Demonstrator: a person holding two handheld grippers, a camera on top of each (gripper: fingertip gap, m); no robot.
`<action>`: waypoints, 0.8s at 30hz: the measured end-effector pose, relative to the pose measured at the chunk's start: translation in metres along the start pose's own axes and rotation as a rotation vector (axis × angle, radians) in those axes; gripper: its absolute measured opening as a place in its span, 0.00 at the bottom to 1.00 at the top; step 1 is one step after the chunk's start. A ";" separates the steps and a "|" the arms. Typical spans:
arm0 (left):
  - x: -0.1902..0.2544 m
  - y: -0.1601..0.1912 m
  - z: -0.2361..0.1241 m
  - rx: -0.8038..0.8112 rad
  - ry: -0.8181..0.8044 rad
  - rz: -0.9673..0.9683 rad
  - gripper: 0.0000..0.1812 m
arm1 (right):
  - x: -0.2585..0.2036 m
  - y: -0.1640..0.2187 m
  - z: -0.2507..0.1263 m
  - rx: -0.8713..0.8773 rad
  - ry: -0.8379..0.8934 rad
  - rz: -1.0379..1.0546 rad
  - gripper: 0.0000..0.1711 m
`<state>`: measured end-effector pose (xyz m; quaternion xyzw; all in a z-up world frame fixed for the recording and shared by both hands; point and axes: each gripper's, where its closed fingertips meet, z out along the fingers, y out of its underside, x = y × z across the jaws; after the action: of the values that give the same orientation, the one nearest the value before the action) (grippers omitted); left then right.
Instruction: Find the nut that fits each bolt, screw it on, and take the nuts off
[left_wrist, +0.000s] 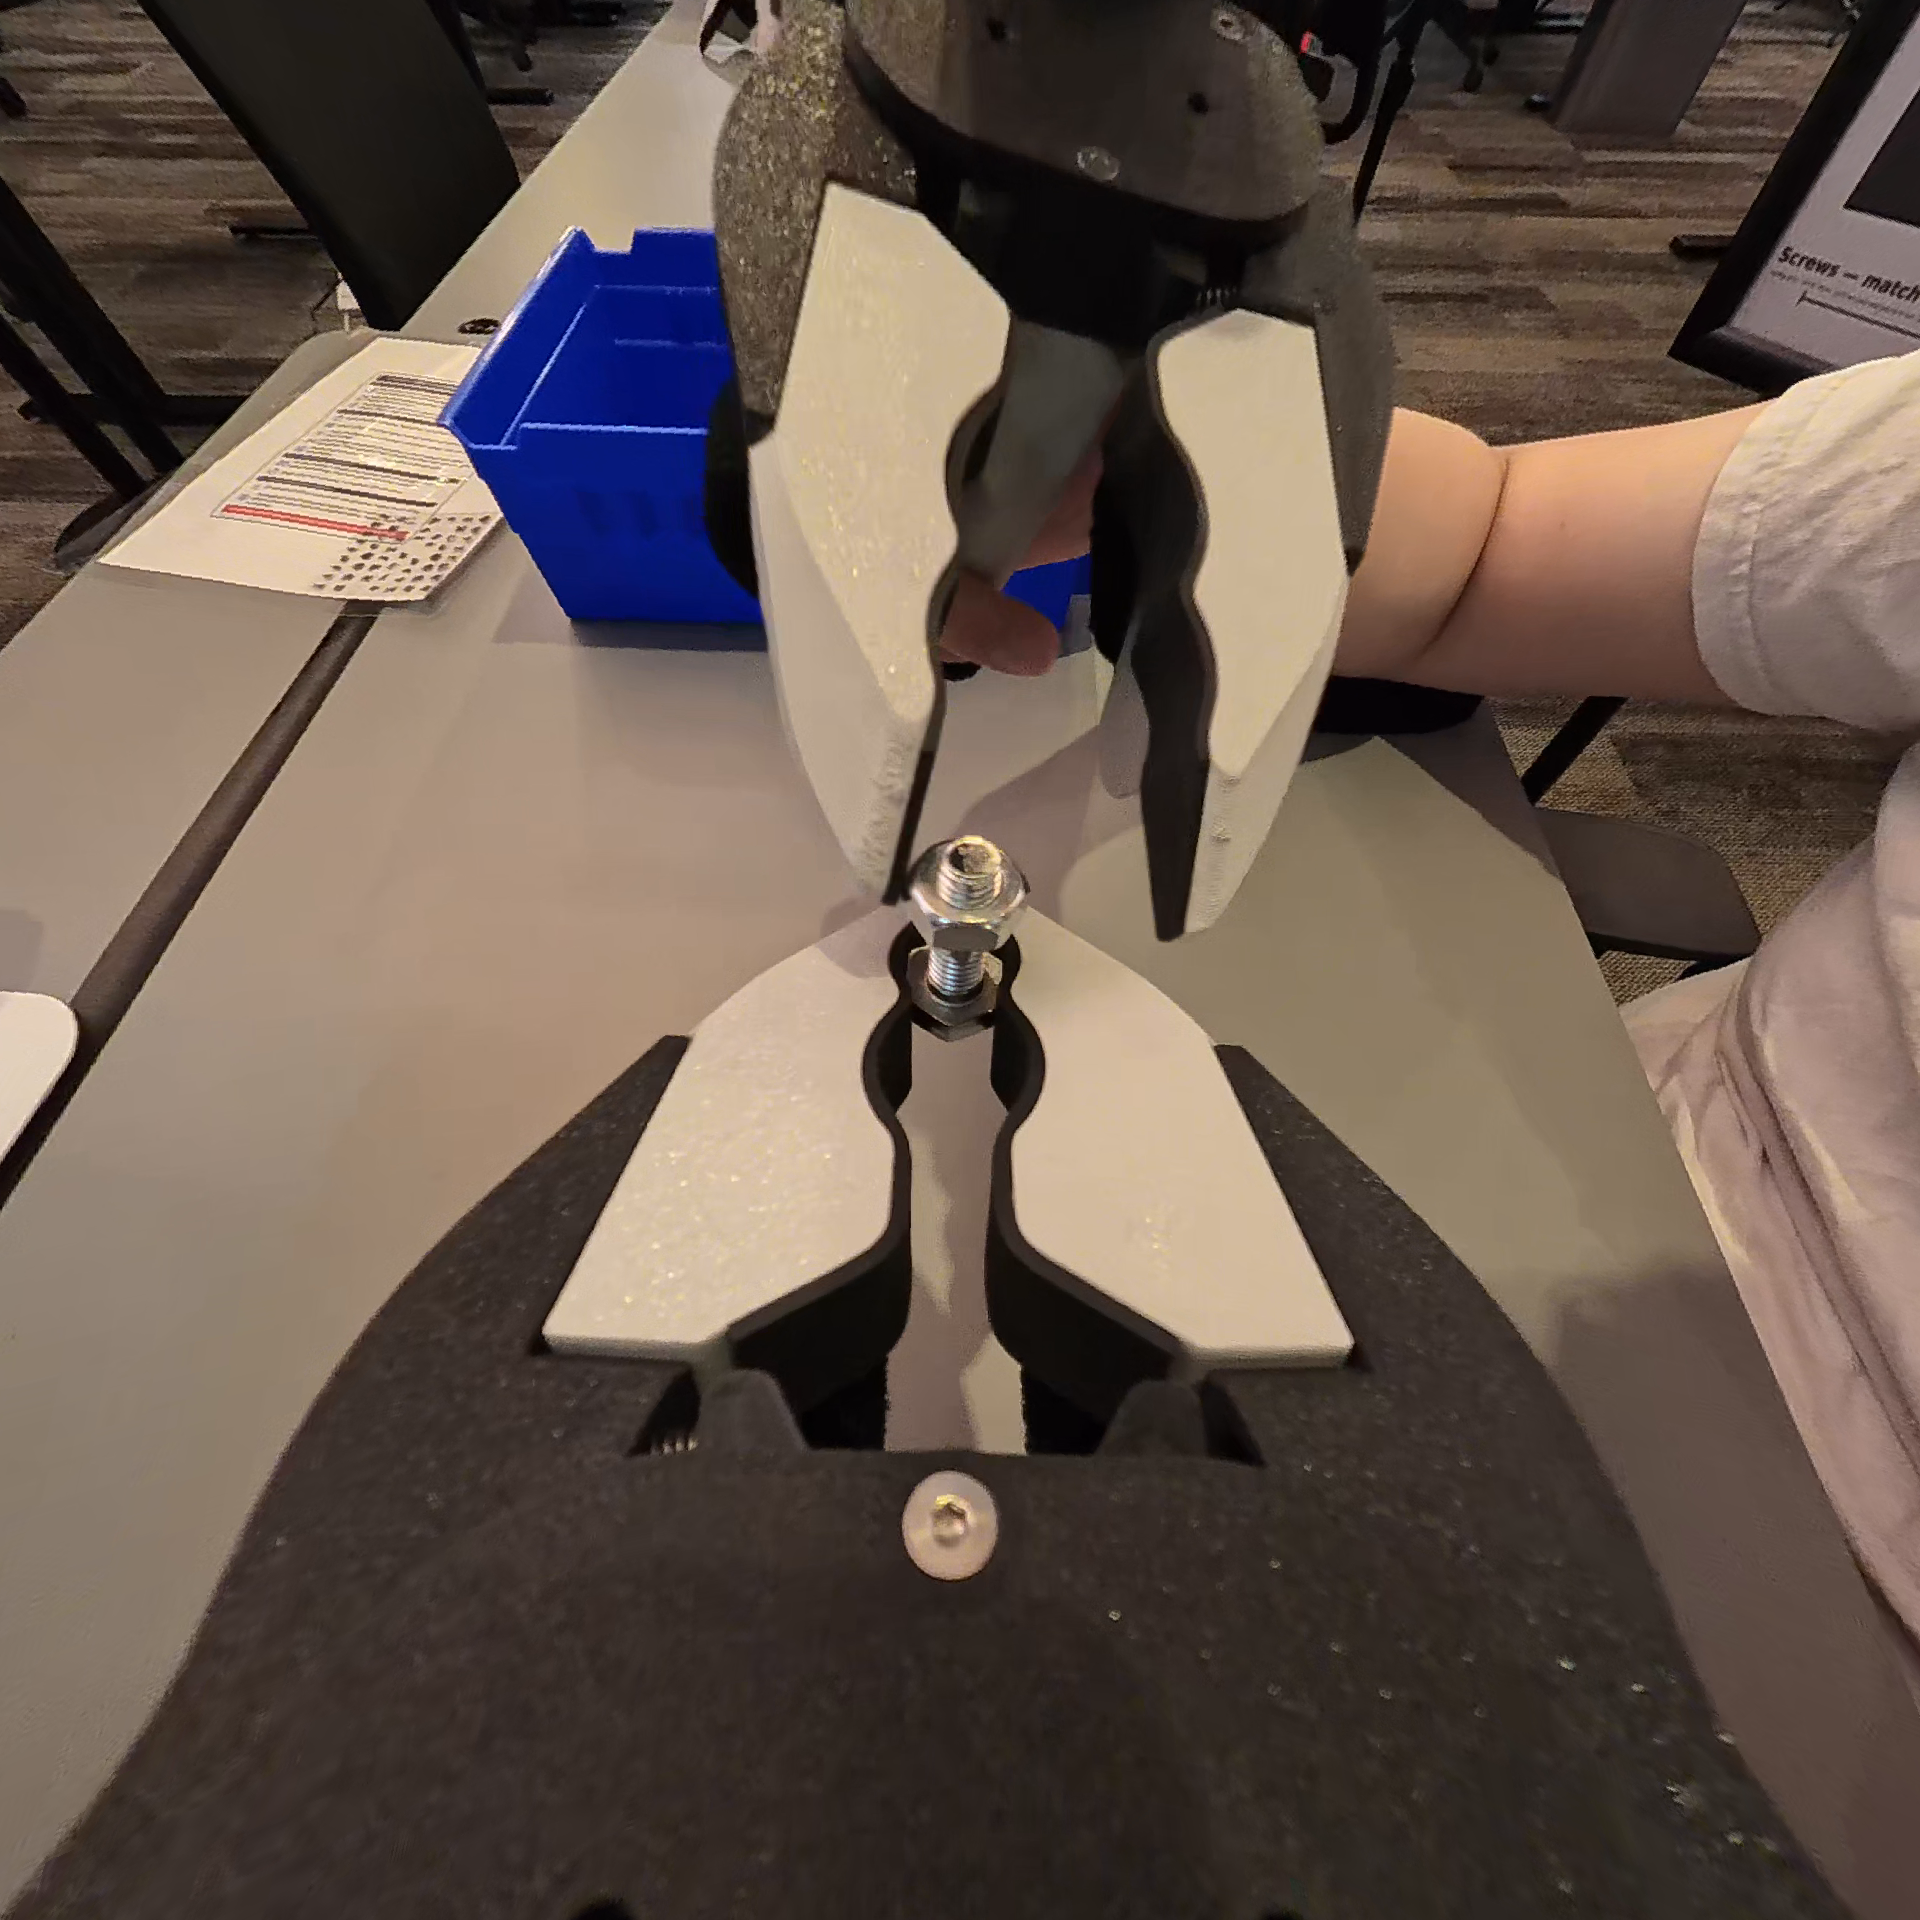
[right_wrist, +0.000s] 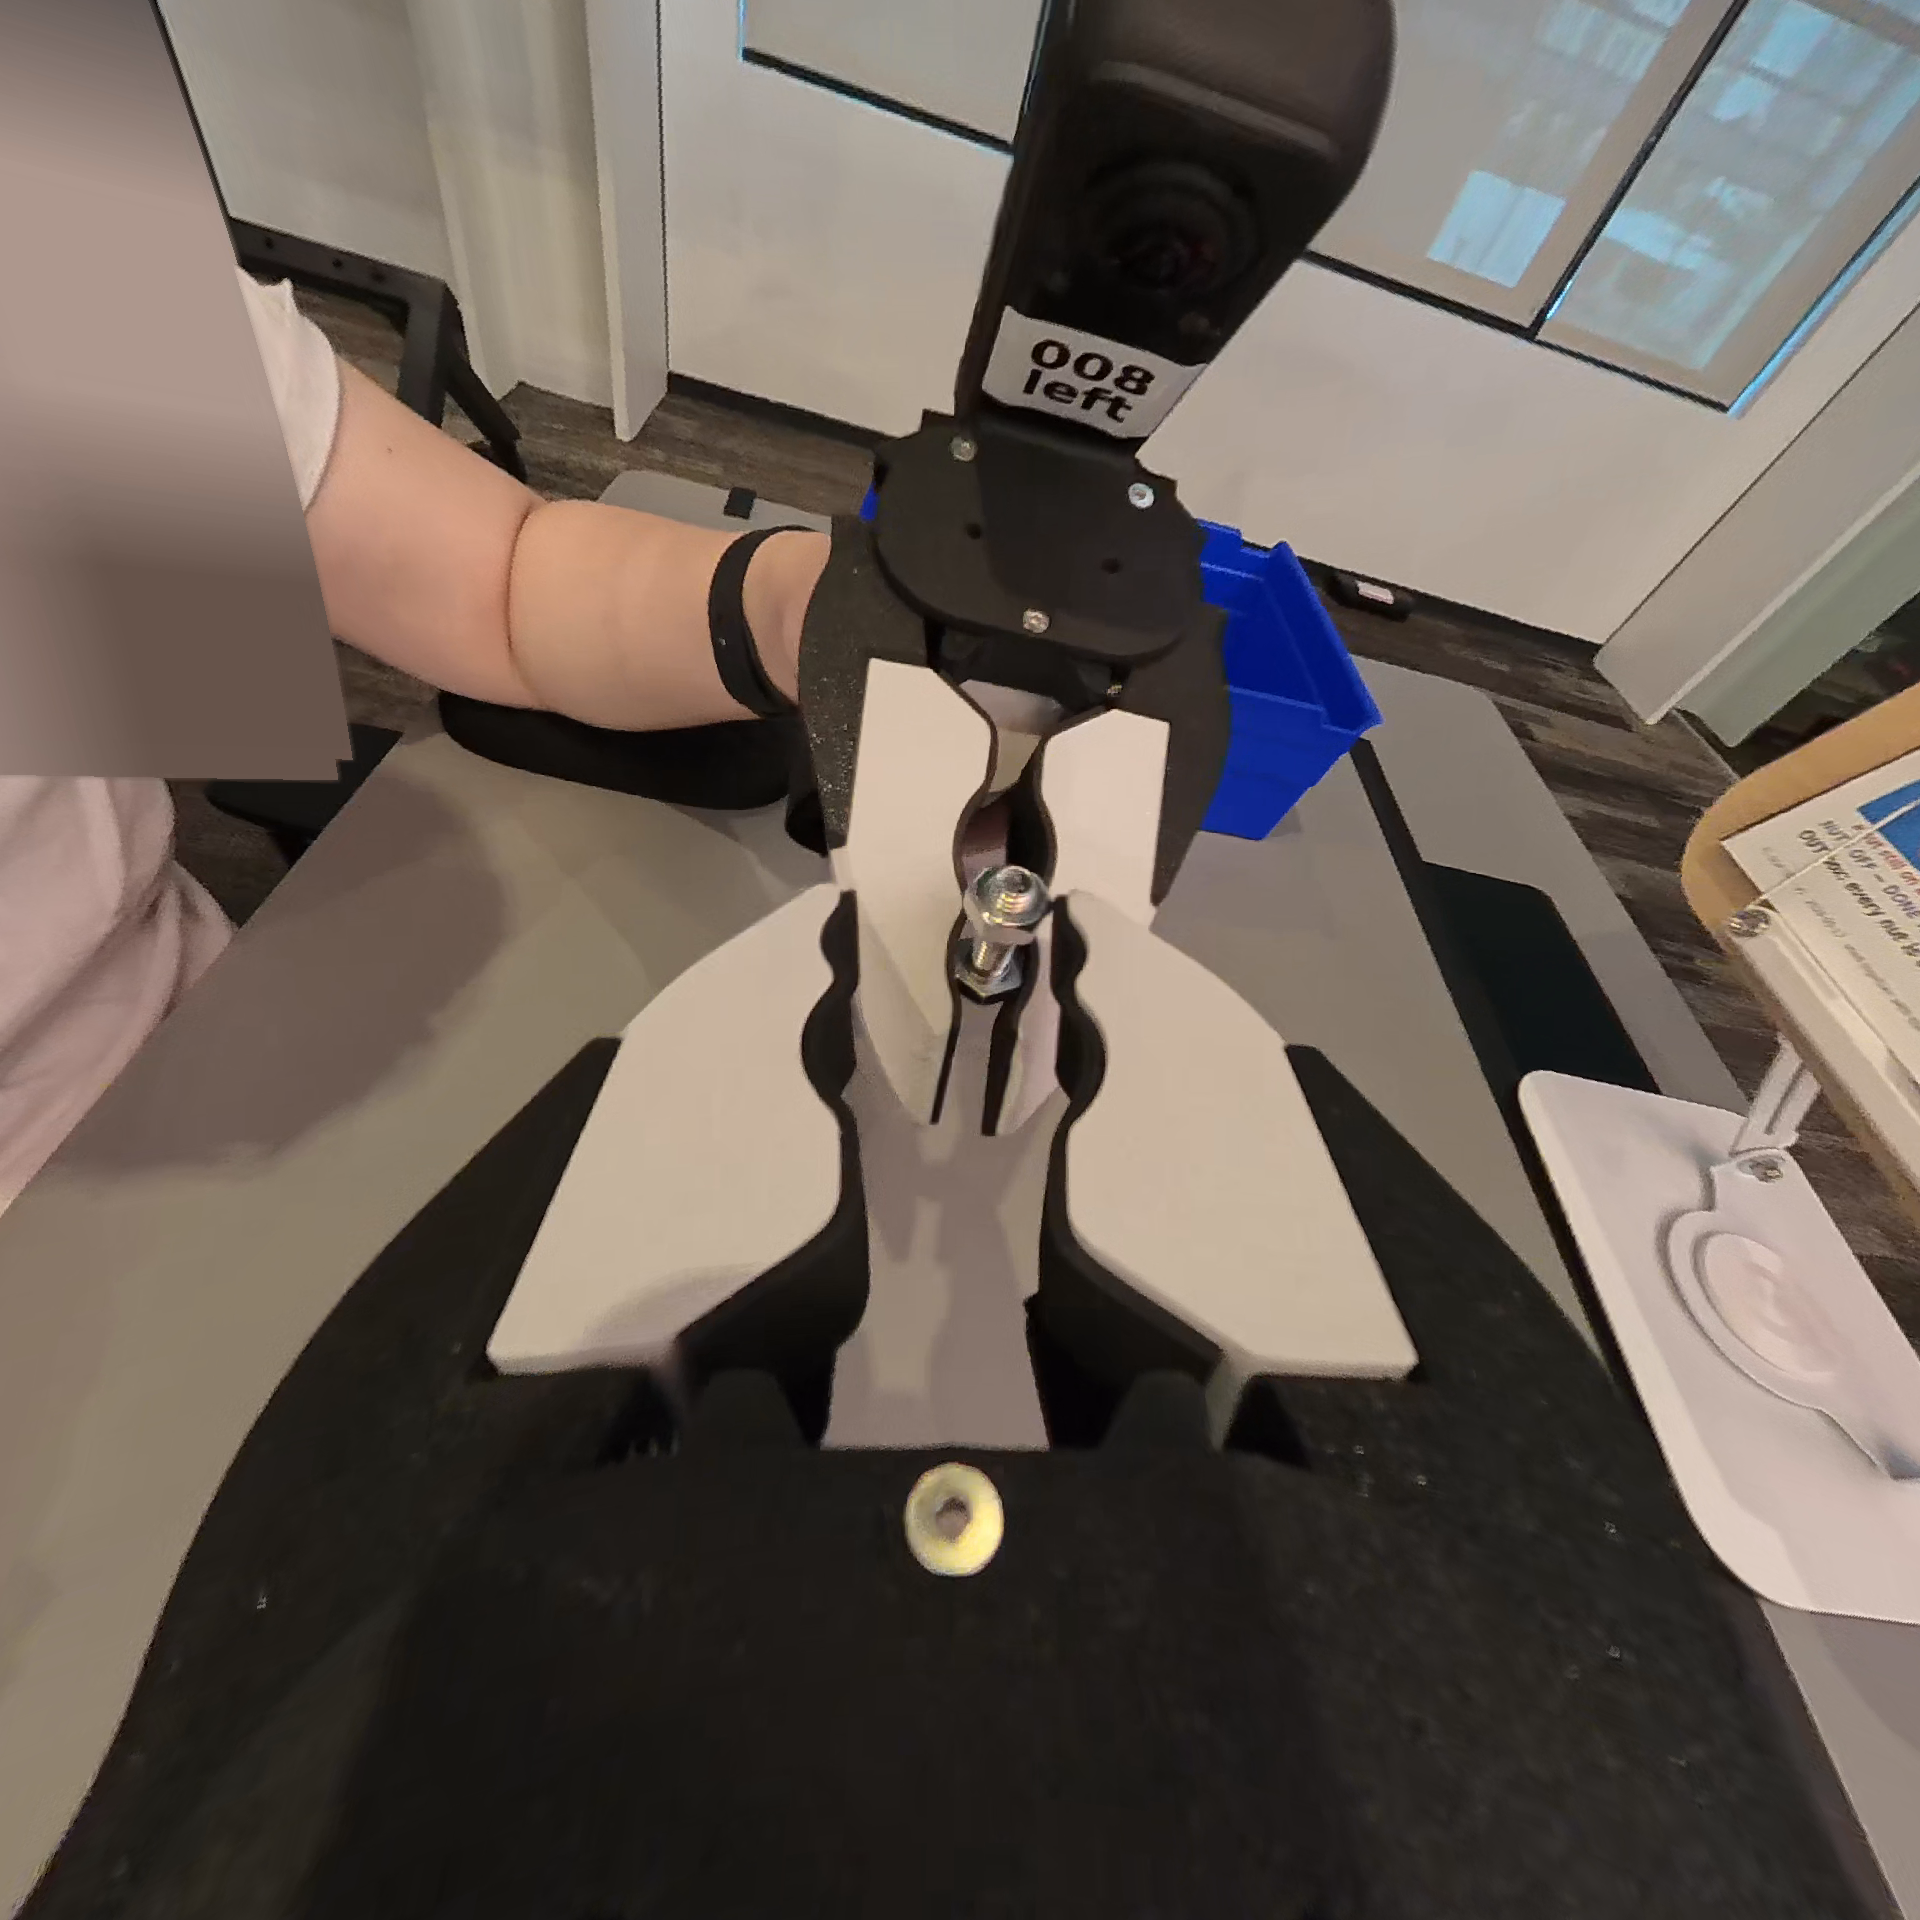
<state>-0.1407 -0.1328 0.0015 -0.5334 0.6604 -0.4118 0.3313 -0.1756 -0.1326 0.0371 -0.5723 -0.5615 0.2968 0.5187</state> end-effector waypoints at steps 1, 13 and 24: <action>-0.001 0.000 -0.001 0.001 -0.002 -0.003 0.05 | 0.001 0.001 -0.001 -0.008 0.010 -0.009 0.19; 0.001 0.001 0.001 -0.002 0.010 -0.010 0.05 | 0.001 -0.001 0.001 0.018 0.005 0.010 0.18; 0.000 -0.011 -0.008 0.080 0.040 -0.060 0.05 | 0.015 -0.004 -0.007 0.148 -0.032 0.198 0.10</action>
<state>-0.1427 -0.1325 0.0147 -0.5312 0.6336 -0.4580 0.3265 -0.1674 -0.1205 0.0465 -0.5801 -0.4871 0.3964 0.5187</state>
